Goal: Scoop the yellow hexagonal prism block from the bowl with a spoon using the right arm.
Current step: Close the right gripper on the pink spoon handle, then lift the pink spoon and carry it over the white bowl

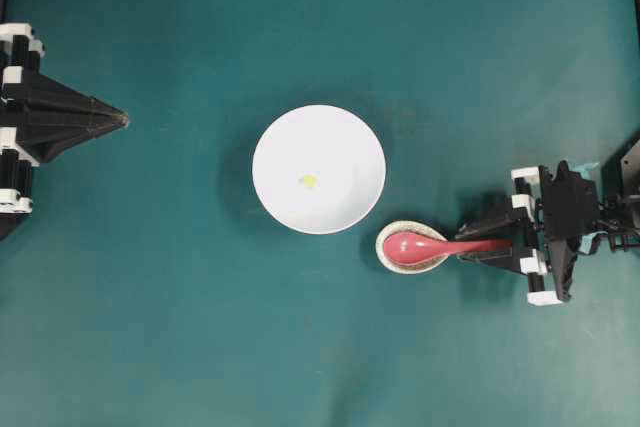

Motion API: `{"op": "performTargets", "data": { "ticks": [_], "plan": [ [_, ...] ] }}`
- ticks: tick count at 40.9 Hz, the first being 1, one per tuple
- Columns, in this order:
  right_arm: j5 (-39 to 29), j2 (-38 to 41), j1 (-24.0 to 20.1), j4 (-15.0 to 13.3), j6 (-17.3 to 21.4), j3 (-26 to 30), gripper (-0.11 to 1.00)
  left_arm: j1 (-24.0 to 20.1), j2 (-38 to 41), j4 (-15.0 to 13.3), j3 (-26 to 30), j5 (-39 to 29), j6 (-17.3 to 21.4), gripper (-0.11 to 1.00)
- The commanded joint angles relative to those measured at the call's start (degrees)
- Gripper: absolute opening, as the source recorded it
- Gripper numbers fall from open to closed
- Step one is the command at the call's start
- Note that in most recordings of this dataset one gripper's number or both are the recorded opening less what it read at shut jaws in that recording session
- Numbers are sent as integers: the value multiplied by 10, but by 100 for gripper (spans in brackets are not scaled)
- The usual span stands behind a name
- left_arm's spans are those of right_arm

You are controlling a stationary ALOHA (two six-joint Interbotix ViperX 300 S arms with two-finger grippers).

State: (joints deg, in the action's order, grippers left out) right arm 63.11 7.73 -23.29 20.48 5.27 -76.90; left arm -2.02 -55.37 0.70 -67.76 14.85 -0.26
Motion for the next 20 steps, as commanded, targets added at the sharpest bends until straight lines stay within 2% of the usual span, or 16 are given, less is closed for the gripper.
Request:
{"op": "performTargets", "data": {
  "ticks": [1, 20],
  "plan": [
    [3, -4, -3, 2, -1, 4, 40, -2, 5, 2, 14, 6, 0, -1],
    [3, -4, 1, 3, -2, 7, 40, -2, 4, 2, 13, 6, 0, -1]
  ]
}}
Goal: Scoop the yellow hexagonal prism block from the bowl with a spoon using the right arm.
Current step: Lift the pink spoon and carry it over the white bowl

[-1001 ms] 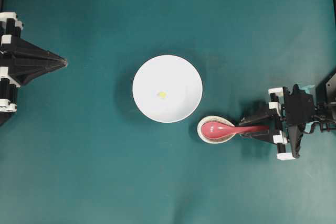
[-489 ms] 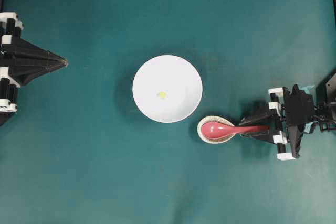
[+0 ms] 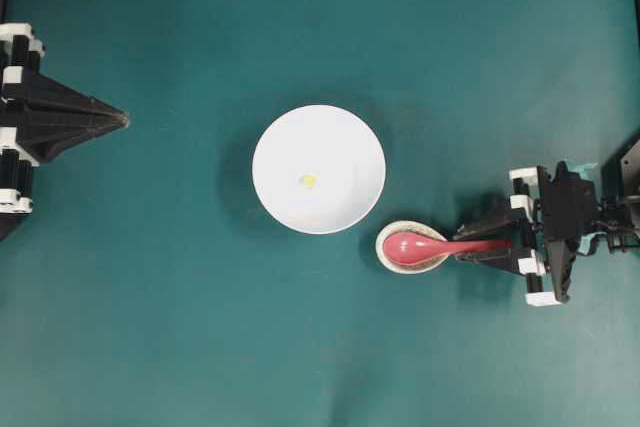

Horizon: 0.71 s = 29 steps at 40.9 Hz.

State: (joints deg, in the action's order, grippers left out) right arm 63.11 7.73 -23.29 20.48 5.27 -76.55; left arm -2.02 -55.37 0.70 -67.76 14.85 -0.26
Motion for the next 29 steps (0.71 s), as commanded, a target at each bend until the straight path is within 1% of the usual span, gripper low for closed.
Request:
{"op": "performTargets", "data": {
  "ticks": [1, 6, 11, 19, 29],
  "plan": [
    [3, -4, 1, 4, -2, 4, 40, -2, 5, 2, 13, 6, 0, -1],
    [3, -4, 1, 12, -7, 7, 36, -2, 5, 2, 13, 6, 0, -1],
    [3, -9, 1, 15, -18, 11, 23, -2, 4, 1, 13, 6, 0, -1],
    [-14, -47, 1, 15, -29, 11, 23, -2, 5, 1, 14, 6, 0, -1],
    [-89, -134, 4, 16, -32, 18, 23, -2, 4, 2, 14, 6, 0, -1]
  ]
}}
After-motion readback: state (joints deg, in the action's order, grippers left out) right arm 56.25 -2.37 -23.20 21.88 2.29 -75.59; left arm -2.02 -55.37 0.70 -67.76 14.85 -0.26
